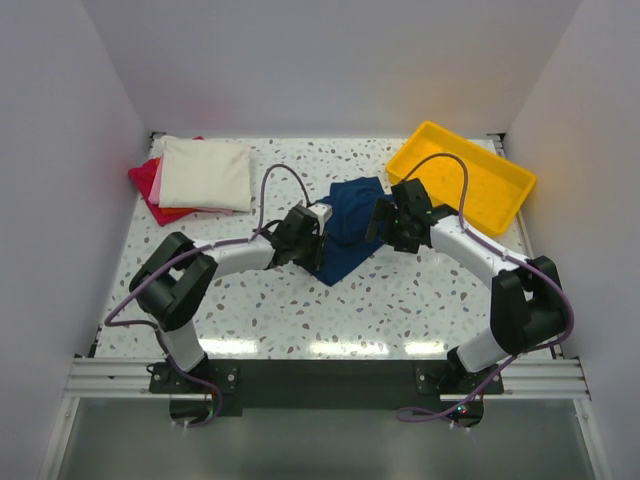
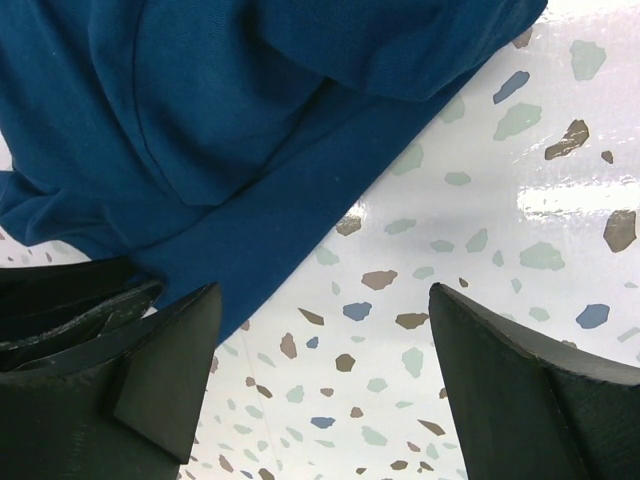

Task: Fold and stack the t-shirts
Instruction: Flatten the tshirt out

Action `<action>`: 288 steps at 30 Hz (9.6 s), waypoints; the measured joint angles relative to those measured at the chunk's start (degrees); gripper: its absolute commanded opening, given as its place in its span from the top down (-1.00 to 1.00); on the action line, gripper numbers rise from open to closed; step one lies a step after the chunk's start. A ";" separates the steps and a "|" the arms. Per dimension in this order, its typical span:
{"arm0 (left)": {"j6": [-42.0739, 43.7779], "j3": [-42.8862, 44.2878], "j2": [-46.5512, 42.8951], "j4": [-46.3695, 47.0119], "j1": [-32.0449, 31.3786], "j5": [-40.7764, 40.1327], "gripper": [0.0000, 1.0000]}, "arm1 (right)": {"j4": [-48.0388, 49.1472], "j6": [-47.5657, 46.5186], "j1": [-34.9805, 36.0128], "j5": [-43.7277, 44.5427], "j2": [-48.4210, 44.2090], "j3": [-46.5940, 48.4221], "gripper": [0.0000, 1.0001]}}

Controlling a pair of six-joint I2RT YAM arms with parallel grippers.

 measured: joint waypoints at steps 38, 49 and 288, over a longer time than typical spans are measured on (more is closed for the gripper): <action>-11.56 -15.19 -41.44 -22.29 -0.07 -28.30 1.00 | 6.40 -5.42 -2.62 -9.99 14.82 11.19 -0.42; -14.10 -16.22 -41.42 -23.39 -0.07 -28.35 1.00 | 8.63 -5.73 1.44 -16.98 16.98 12.50 0.12; 8.02 6.38 -27.82 -8.39 41.53 -5.38 -1.00 | 10.82 -21.55 -5.86 -20.46 36.13 50.58 -0.97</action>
